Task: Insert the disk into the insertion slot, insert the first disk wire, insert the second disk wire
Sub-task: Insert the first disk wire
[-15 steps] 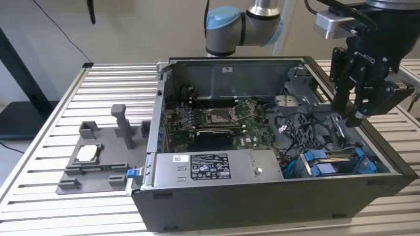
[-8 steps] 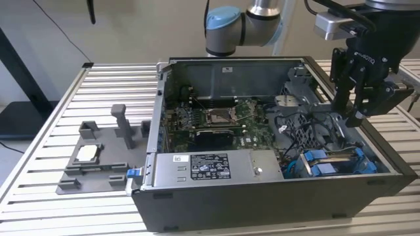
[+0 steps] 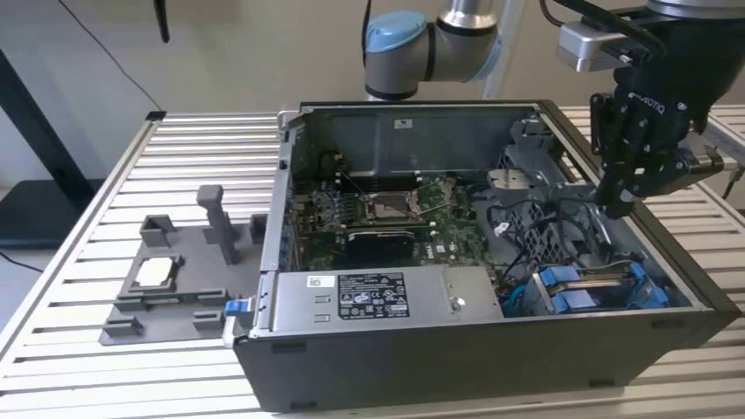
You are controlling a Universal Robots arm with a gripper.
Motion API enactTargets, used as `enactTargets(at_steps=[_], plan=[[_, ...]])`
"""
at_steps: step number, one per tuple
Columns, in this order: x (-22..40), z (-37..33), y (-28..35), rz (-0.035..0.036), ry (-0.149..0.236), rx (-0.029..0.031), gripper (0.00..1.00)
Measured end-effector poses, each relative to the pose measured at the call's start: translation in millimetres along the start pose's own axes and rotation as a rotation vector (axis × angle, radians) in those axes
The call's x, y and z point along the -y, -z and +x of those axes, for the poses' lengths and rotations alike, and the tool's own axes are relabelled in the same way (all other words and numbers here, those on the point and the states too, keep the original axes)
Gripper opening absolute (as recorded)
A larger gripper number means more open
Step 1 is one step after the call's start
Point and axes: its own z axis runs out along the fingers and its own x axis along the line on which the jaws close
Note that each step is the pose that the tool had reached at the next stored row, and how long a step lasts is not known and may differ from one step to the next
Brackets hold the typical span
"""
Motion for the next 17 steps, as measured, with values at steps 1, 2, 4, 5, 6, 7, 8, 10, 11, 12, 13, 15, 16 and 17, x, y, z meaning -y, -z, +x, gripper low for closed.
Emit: enactTargets(at_steps=[1, 2, 4, 5, 6, 7, 8, 10, 11, 12, 13, 15, 16, 17], plan=[[0.0, 0.0, 0.0, 0.0, 0.0, 0.0001, 0.25], [0.0, 0.0, 0.0, 0.0, 0.0, 0.0, 0.25], [0.0, 0.0, 0.0, 0.0, 0.0, 0.0, 0.25], [0.0, 0.0, 0.0, 0.0, 0.0, 0.0001, 0.23], [0.1, 0.0, 0.0, 0.0, 0.0, 0.0001, 0.19], [0.1, 0.0, 0.0, 0.0, 0.0, 0.0001, 0.19], [0.1, 0.1, 0.0, 0.0, 0.0, 0.0001, 0.19], [0.1, 0.1, 0.0, 0.0, 0.0, 0.0002, 0.19], [0.1, 0.2, 0.0, 0.0, 0.0, 0.0002, 0.19], [0.1, 0.2, -0.1, 0.0, 0.0, 0.0003, 0.19], [0.1, 0.2, 0.0, 0.0, 0.0, 0.0002, 0.19], [0.0, 0.5, -0.1, 0.0019, 0.0, 0.0003, 0.19], [0.0, 0.5, -0.1, 0.0019, 0.0, 0.0003, 0.19], [0.0, 0.5, -0.1, 0.002, 0.0, 0.0003, 0.19]])
